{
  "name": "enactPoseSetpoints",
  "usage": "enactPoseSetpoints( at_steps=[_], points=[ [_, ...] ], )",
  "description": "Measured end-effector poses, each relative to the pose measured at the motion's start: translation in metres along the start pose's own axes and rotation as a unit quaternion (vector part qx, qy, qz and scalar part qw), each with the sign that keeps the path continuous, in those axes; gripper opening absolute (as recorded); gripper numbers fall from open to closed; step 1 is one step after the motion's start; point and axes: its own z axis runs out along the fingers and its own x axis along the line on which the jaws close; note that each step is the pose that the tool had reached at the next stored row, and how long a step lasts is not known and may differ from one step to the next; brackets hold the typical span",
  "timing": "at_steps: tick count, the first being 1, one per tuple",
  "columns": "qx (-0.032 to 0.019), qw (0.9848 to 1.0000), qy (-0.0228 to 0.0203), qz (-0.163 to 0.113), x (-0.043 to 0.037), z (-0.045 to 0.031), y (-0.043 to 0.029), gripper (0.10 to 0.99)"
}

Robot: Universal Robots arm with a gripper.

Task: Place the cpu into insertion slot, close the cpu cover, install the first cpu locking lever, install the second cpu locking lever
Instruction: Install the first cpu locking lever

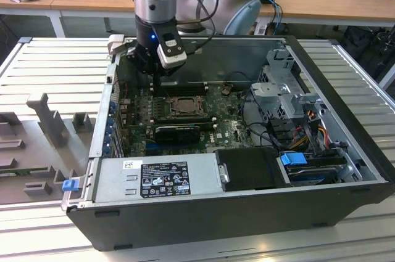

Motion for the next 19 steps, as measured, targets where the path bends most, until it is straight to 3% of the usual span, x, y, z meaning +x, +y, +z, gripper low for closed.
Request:
enactPoseSetpoints(
  at_steps=[6, 9, 14, 16, 19],
  points=[
    [0.0001, 1.0000, 0.0001, -0.006, 0.0032, 0.0002, 0.0023, 0.106],
    [0.0001, 1.0000, 0.0001, -0.007, 0.0106, 0.0005, 0.0016, 0.106],
    [0.0007, 0.9998, 0.0009, -0.022, 0.0122, 0.0015, 0.0109, 0.106],
    [0.0008, 0.9996, 0.0012, -0.027, 0.0098, 0.0019, 0.0143, 0.106],
    [0.0008, 0.9996, 0.0013, -0.028, -0.0054, 0.0018, 0.0172, 0.106]
  ],
)
